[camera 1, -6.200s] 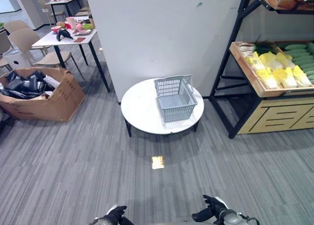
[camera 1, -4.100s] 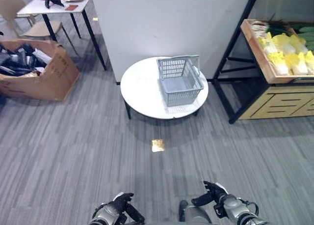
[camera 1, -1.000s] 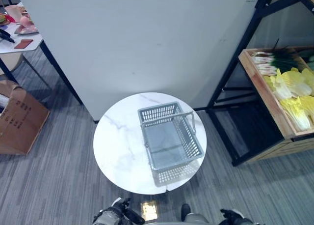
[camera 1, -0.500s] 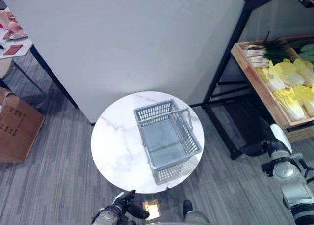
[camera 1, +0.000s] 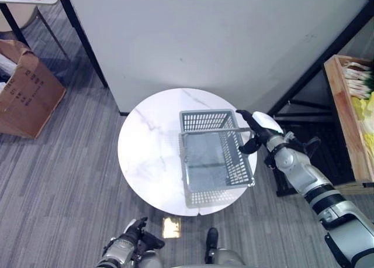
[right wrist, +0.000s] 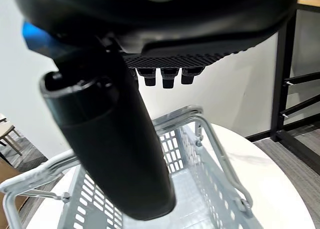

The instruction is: Get the vegetables into the basket

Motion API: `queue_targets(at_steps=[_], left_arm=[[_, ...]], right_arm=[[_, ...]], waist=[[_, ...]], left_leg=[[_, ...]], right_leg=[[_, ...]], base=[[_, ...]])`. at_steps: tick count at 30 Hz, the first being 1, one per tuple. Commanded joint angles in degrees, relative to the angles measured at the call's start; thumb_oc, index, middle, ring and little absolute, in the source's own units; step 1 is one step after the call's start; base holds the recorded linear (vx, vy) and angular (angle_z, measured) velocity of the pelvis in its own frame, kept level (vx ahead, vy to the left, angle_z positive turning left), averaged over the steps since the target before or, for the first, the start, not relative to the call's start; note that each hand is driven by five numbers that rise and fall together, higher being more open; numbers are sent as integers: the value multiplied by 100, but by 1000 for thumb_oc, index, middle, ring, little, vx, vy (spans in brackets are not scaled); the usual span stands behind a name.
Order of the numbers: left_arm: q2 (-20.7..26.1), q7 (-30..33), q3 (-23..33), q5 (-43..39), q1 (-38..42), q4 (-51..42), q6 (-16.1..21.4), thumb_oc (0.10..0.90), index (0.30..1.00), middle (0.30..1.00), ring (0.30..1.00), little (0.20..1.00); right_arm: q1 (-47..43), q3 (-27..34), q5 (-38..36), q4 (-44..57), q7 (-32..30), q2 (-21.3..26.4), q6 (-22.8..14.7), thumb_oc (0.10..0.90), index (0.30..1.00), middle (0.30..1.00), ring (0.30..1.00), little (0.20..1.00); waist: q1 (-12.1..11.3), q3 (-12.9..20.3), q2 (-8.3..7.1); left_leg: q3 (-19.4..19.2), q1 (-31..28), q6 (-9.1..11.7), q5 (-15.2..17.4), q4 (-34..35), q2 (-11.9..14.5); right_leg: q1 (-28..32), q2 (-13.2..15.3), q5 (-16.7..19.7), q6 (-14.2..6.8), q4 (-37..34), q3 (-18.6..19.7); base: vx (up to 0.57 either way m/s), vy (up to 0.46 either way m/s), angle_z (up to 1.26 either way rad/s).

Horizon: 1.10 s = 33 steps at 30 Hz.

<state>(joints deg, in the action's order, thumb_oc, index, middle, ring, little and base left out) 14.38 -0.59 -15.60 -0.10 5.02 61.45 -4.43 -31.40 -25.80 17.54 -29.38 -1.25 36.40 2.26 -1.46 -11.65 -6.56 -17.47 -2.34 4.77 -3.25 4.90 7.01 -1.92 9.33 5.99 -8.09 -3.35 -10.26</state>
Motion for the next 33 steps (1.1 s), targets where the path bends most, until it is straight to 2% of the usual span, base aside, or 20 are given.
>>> queue_targets(at_steps=[1,7,9,12,18,19,20,26,33], left_arm=[[-80,-2,-355,-77,-296,183,10,900,1000,1000,1000,1000],[-39,147,-279,-281,-39,274,-64,900,1000,1000,1000,1000],[-75,254,-338,-476,28,-114,-10,900,1000,1000,1000,1000],[-56,310,-463,-638,114,-156,23,900,1000,1000,1000,1000],[-40,453,-402,-769,145,36,47,900,1000,1000,1000,1000],[-37,471,-396,-780,154,51,46,900,1000,1000,1000,1000],[-43,480,-394,-784,162,65,50,900,1000,1000,1000,1000],[-94,503,-406,-835,166,-1,29,900,1000,1000,1000,1000],[-86,490,-391,-723,192,45,-21,900,1000,1000,1000,1000]], right_arm=[[-757,16,-213,-29,-203,90,-66,900,1000,1000,1000,1000],[-1197,-322,-192,-360,-187,-76,-32,900,1000,1000,1000,1000],[-1444,-406,-310,-411,-161,-88,-14,900,1000,1000,1000,1000],[-2200,-745,-562,-1110,-252,-134,38,900,1000,1000,1000,1000],[-2673,-949,-732,-1887,-337,-617,67,900,1000,1000,1000,1000],[-2690,-959,-745,-1934,-328,-662,70,439,355,355,355,355],[-2697,-964,-763,-1978,-328,-700,70,400,300,300,300,300],[-2593,-983,-696,-1983,-318,-856,66,400,300,300,300,300],[-2312,-939,-526,-1648,-280,-788,103,400,300,300,300,300]], waist=[[-1,-21,-174],[-54,-124,-245],[-98,-153,-282],[-234,-274,-328],[-398,-462,-423],[-411,-479,-432],[-418,-489,-439],[-435,-512,-460],[-375,-472,-471]], left_leg=[[-14,16,-75,-25,10,-221],[29,188,-56,-67,10,-203],[78,334,-42,-117,10,-189],[184,701,-10,-235,10,-182],[217,920,30,-297,10,-159],[219,926,33,-296,10,-155],[220,930,34,-296,10,-153],[231,891,41,-263,10,-148],[194,717,38,-210,10,-138]], right_leg=[[-121,111,435,-415,258,257],[-263,95,474,-406,215,230],[-361,91,512,-397,199,199],[-585,94,624,-402,140,75],[-712,66,689,-389,57,27],[-717,64,696,-389,51,20],[-720,62,698,-388,46,16],[-693,49,660,-378,39,-11],[-596,53,611,-376,69,37]], base=[[-42,-18,20],[-21,-8,10],[-66,-39,0],[-72,-42,21],[-3,-16,6],[0,0,0],[0,0,0],[0,0,0],[3,3,-1]])
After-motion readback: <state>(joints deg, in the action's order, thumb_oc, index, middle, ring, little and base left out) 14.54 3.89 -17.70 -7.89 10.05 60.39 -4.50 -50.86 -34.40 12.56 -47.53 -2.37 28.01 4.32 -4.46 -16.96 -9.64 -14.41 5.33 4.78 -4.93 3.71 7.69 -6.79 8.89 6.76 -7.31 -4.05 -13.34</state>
